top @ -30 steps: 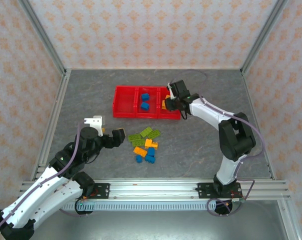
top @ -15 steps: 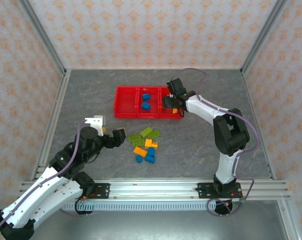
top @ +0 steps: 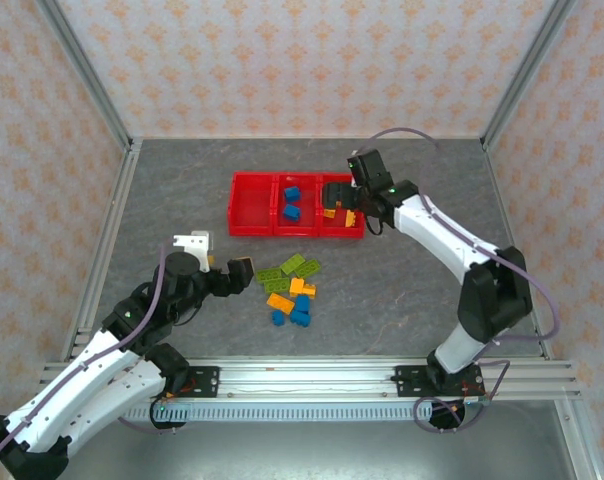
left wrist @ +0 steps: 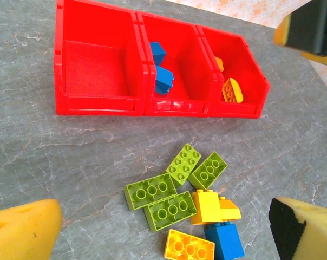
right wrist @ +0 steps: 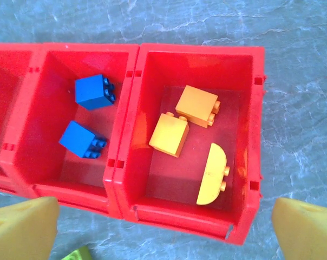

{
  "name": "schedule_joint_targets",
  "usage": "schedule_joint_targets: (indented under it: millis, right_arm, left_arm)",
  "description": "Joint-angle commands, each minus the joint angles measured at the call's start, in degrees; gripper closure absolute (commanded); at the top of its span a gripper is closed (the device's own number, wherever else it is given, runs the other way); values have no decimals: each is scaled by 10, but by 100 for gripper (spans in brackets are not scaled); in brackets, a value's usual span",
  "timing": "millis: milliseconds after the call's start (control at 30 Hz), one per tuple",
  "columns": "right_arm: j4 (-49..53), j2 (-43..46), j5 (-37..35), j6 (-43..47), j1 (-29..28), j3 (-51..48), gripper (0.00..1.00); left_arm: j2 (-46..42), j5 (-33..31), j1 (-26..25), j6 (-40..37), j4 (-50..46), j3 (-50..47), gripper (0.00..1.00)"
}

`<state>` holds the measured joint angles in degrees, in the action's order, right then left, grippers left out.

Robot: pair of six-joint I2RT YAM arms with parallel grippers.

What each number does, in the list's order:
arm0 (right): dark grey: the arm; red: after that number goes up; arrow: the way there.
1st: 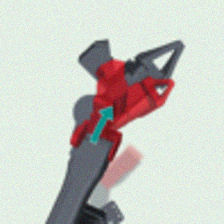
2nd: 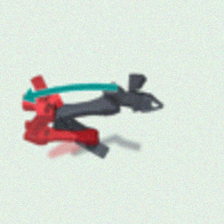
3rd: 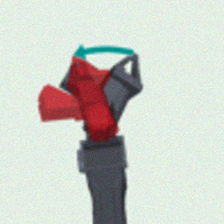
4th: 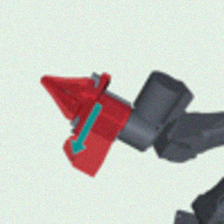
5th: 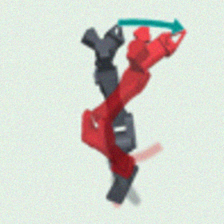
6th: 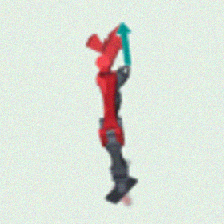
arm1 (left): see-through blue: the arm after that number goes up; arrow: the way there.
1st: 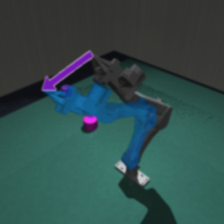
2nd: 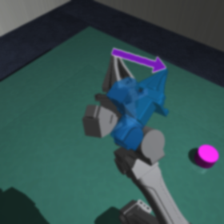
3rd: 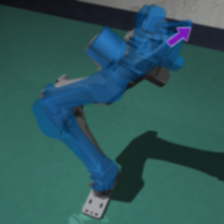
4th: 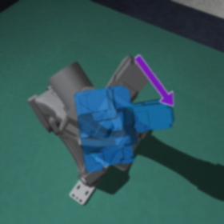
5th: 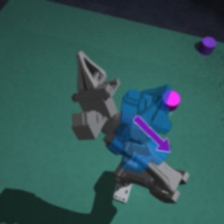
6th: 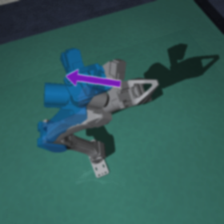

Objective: Sort the legos into containers by color
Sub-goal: Move the lego to the center of the table.

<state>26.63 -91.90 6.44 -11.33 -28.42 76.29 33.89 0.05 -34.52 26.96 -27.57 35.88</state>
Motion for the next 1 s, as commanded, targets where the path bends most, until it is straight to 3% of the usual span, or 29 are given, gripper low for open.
schedule_joint_targets:
  millis: [0, 200, 333, 400, 567, 967]
  right_arm:
    - [37, 28, 13, -72, -12, -35, 0]
    - [3, 68, -27, -244, -78, -116, 0]
    - [-50, 95, -115, -406, -142, -194, 0]
    - [-66, 89, -125, -460, -159, -216, 0]
    - [-56, 26, -153, -521, -200, -192, 0]
    - [22, -120, -212, -641, -235, -73, 16]
  left_arm:
    - [-3, 7, -2, -10, 17, -6, 1]
    - [-5, 6, -2, -9, 16, -6, 1]
    - [-6, 7, -2, -10, 17, -6, 1]
    - [-7, 7, -2, -9, 16, -6, 1]
    - [-25, 14, -2, -12, 22, -10, 1]
    - [-59, 45, -3, -21, 36, -18, 1]
